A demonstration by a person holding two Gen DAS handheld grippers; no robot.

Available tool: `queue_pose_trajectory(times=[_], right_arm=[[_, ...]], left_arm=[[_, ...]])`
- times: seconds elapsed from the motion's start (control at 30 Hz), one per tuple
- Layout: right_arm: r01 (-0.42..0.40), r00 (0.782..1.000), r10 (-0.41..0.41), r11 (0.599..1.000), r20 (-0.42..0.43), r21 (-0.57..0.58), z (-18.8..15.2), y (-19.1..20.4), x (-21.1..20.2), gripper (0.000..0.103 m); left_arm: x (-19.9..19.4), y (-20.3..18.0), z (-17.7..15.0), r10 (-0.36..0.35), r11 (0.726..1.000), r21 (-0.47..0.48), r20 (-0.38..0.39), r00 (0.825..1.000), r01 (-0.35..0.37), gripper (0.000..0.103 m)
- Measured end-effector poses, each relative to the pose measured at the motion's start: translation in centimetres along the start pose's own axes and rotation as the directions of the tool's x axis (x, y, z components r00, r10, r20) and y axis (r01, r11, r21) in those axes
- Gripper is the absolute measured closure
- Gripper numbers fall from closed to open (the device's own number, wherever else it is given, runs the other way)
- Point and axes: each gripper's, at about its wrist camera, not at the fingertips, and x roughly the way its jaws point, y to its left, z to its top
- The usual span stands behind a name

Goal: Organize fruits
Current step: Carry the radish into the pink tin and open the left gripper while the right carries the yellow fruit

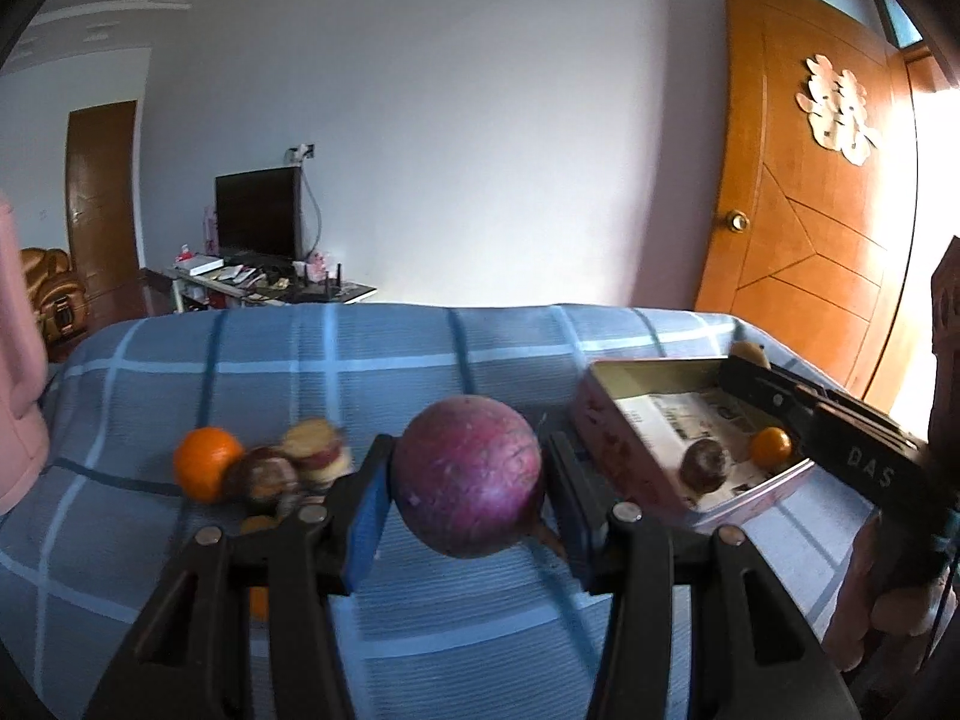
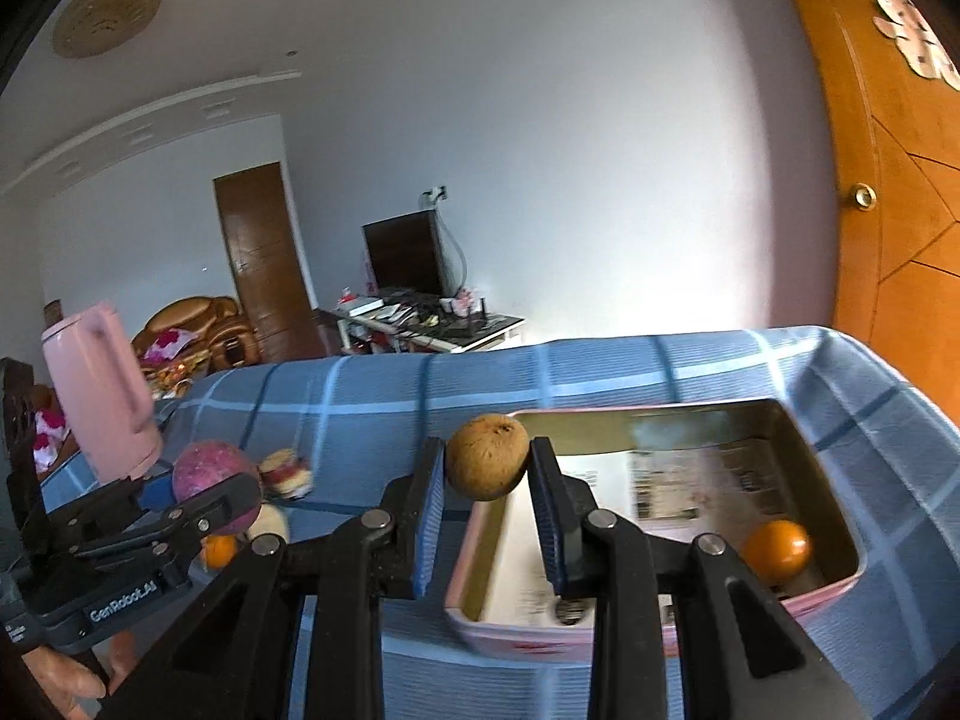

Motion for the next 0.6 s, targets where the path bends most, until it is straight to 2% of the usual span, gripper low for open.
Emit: queue_pose_trajectory(times=[0.4,0.6], right_arm=[[0.049,0.998,-0.05,0.998,0.026,0.026,0.8,-6.4,-1.2,0.073],[0.103,0.995,-0.103,0.994,0.009,0.034,1.1,-9.7,-0.7,0.073]], left_arm=[[3.1,-7.2,1.6,-0.074,0.995,0.065,-0.007,0.997,0.074,0.052],[5.5,-10.3,2.2,-0.103,0.991,0.082,-0.031,0.994,0.105,0.052]])
